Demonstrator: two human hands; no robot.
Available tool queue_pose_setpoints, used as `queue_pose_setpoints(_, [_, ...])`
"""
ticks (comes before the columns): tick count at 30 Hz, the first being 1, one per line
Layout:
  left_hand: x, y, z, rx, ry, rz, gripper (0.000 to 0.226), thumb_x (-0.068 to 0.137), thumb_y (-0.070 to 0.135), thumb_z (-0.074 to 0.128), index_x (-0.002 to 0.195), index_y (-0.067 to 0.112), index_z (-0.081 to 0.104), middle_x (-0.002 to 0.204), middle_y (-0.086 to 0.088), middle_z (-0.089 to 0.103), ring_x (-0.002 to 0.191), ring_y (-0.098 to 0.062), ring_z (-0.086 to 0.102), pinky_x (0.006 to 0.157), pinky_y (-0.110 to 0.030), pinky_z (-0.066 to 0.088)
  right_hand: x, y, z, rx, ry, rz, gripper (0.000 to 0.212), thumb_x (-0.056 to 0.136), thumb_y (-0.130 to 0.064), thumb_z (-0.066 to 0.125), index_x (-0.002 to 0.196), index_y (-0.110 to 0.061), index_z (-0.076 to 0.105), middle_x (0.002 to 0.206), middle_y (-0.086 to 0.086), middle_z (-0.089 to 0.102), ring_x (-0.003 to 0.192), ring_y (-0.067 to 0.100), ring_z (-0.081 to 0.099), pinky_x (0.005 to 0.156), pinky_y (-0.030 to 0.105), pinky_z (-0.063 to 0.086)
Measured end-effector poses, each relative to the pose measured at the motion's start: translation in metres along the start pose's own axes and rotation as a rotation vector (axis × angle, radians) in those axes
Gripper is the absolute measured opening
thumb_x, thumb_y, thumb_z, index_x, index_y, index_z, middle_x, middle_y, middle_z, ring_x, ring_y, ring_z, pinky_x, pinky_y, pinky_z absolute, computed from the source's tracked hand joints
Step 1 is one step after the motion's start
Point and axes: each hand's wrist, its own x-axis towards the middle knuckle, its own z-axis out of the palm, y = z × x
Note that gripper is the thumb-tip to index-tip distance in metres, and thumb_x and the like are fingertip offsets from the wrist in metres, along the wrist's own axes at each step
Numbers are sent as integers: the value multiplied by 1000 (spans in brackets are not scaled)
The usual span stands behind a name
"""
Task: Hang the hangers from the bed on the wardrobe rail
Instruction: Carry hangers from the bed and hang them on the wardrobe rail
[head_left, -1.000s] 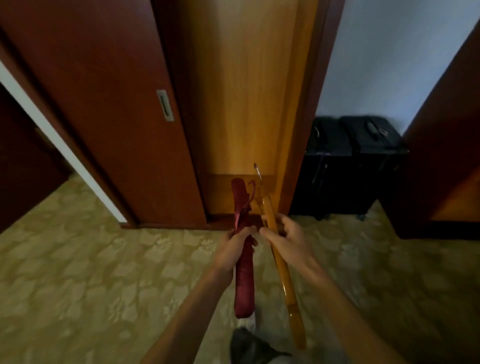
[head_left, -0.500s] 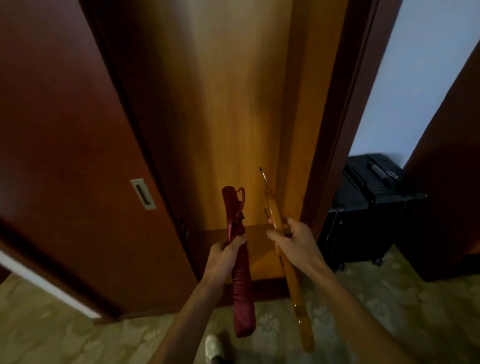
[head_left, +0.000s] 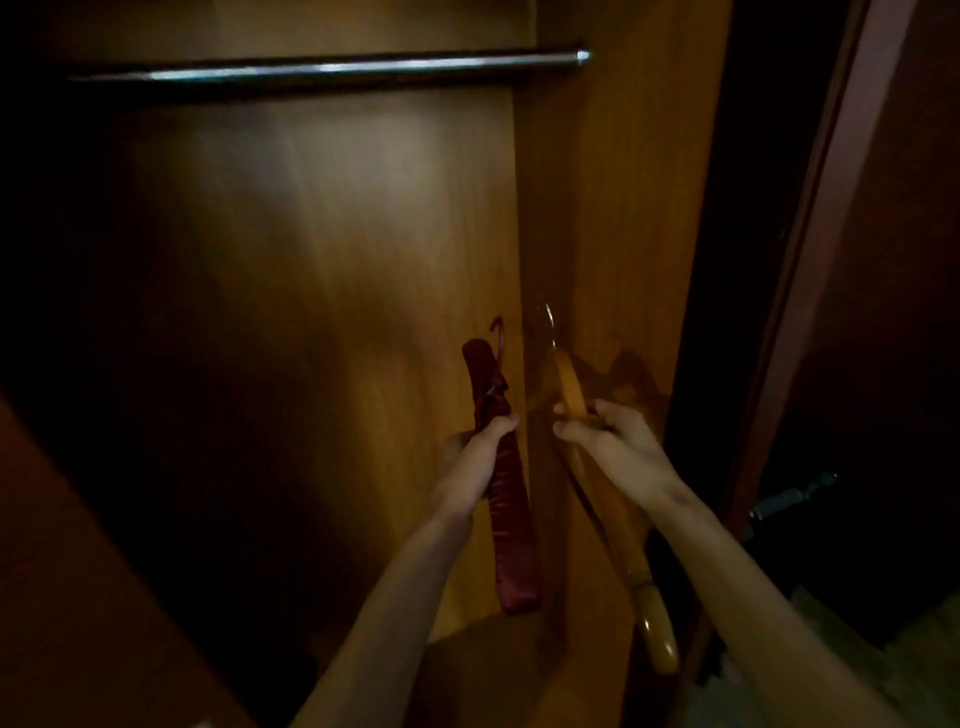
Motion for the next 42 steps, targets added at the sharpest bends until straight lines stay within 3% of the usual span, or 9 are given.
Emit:
queue_pose_setpoints(4, [53,72,-4,24,-59,93,66,66,67,73,112,20,74,90,1,77,84,-20,73,73,-34,53,68,-58,-7,13,26,-103,15,94,-21,65,107,-15,69,49,-9,59,46,4,55,48,14,43])
queue_pose_setpoints(15, [149,270,14,-54,-120,389,22,86,42,70,95,22,68,92,-4,76,63,-17,64,82,-38,48,209,-188,-48,86,119,-248,29,89,-36,67,101,-10,66,57,-3,62,45,7,58,57,26,43])
queue_pose_setpoints(19, [171,306,34,-8,-139,441,25,86,43,68,95,20,72,91,-4,75,68,-17,66,80,-36,50,234,-209,-60,105,132,-277,32,89,-36,66,95,-6,72,60,0,63,49,10,60,60,28,49])
queue_pose_setpoints(24, [209,327,70,30,-95,394,58,68,54,67,111,15,75,107,-11,74,95,-29,70,79,-39,48,258,-213,-74,94,123,-242,40,84,-42,70,111,-12,72,96,9,76,77,17,70,58,26,52])
queue_pose_setpoints(30, [241,321,88,49,-68,351,65,71,57,61,116,13,74,118,-16,73,107,-34,71,98,-48,52,279,-202,-91,151,112,-183,34,82,-39,70,95,-7,72,73,5,65,57,14,61,52,25,45])
queue_pose_setpoints(33, [245,312,93,32,-80,332,57,73,55,62,112,14,75,110,-14,75,105,-32,70,98,-43,53,288,-199,-96,216,98,-129,42,81,-40,71,105,-6,69,71,4,63,53,14,58,41,17,43])
queue_pose_setpoints(35, [247,305,95,0,-88,327,46,78,52,63,105,16,76,98,-9,74,94,-27,69,89,-38,54,289,-195,-96,262,83,-80,56,82,-39,73,123,-1,64,77,6,64,59,17,58,34,15,41])
queue_pose_setpoints(38, [247,298,97,-53,-82,304,45,84,50,65,109,14,74,100,-8,75,98,-26,70,100,-43,54,282,-187,-95,271,65,-65,54,86,-37,71,127,-4,62,87,6,67,69,20,61,31,15,40])
queue_pose_setpoints(42, [236,292,96,-56,-53,309,62,74,65,68,120,24,70,111,-9,76,106,-31,71,100,-50,53,274,-172,-93,315,4,-87,35,91,-38,68,117,-15,68,94,4,73,81,19,69,47,18,51])
